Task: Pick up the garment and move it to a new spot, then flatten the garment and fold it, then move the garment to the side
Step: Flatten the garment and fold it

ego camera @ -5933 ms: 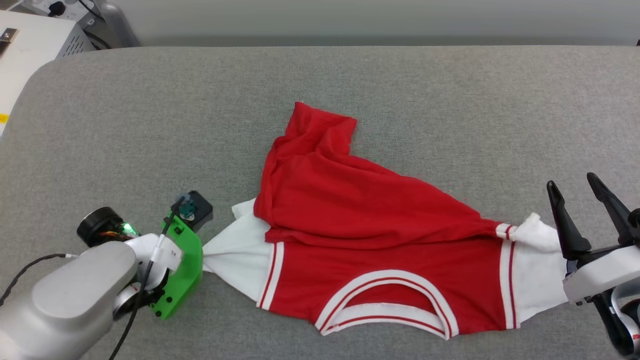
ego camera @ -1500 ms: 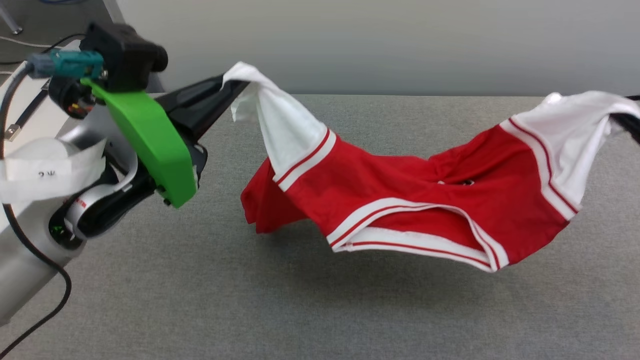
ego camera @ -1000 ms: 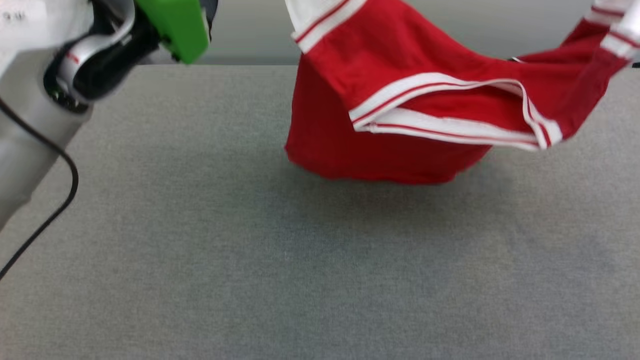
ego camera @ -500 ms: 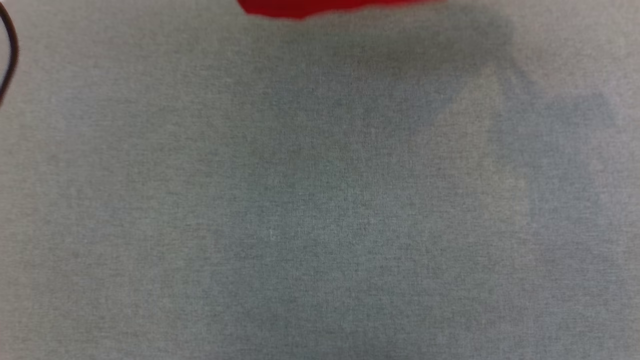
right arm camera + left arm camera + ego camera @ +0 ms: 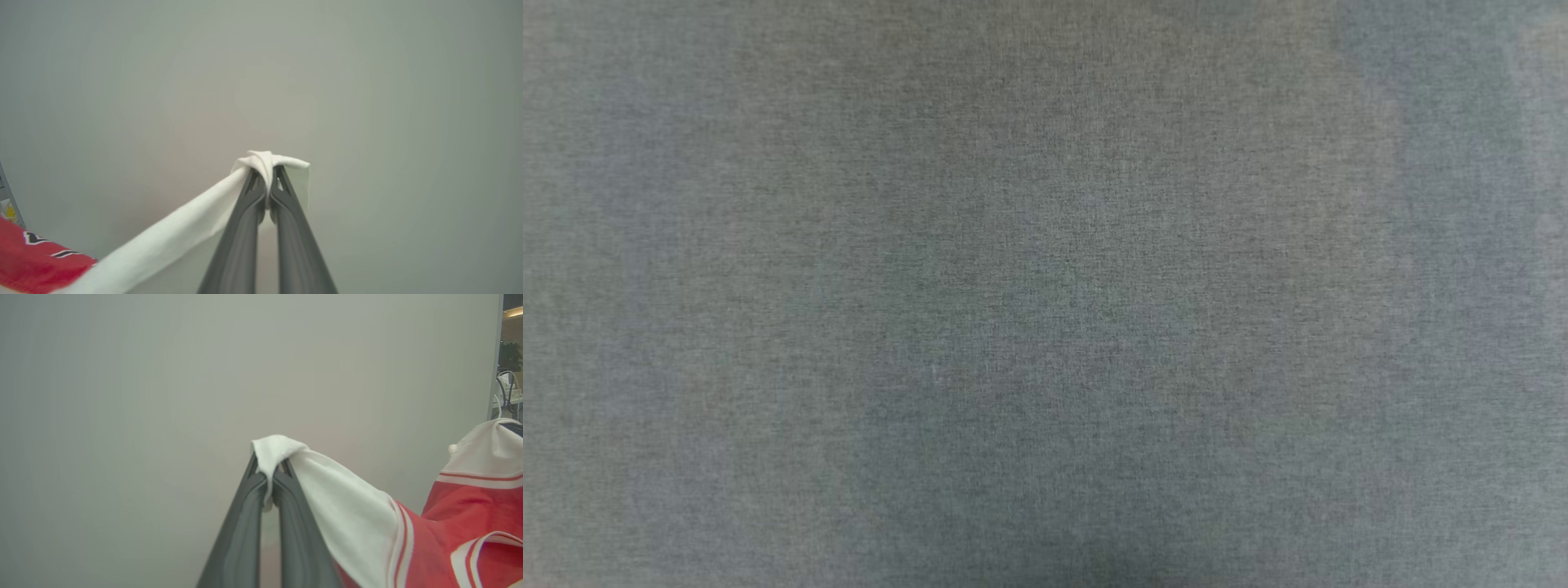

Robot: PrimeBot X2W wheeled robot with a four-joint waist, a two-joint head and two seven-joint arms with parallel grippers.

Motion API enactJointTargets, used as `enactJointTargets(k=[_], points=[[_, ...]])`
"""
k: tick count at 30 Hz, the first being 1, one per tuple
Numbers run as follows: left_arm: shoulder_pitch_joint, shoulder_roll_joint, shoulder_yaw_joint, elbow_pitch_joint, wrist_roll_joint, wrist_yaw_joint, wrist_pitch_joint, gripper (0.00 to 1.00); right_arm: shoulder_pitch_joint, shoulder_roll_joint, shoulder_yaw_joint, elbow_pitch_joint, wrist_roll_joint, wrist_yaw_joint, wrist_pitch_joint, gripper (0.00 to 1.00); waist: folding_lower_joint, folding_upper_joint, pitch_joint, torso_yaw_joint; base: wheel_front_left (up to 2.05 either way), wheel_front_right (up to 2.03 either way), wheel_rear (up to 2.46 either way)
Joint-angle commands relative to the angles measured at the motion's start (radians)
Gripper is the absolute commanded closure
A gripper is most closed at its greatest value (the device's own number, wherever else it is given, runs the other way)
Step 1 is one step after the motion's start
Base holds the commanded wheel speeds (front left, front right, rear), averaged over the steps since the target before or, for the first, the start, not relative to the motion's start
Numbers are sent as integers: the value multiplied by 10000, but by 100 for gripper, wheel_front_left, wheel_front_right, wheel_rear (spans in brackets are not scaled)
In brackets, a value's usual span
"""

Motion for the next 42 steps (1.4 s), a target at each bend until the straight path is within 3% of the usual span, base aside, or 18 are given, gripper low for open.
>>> enactJointTargets(k=[1,9,25,32,37,42], points=[[-91,153,-84,12,83,-61,-121,100,-112,147,202,170,38,-6,-160,100,-2,0,350,-140,0,0,0],[1045,489,-306,-112,-362,-70,-841,100,690,357,1260,611,849,-6,-885,100,-2,0,400,-179,0,0,0],[5383,939,-392,-600,-983,10,-1737,100,4956,-963,3472,-884,2813,-6,-2375,100,-2,0,-1289,217,0,0,0],[8396,1587,889,-1972,-579,439,-1751,100,6976,-1522,3909,-1709,3316,-6,-2720,100,-2,0,-2116,232,0,0,0],[10779,1767,1784,-2977,-300,816,-1752,100,8541,-1859,3840,-2223,3604,-6,-2862,100,-2,0,-2817,343,0,0,0],[13024,1767,2352,-3530,-231,888,-1752,100,10360,-2213,3632,-2735,3803,-6,-2932,100,-2,0,-3563,412,0,0,0]])
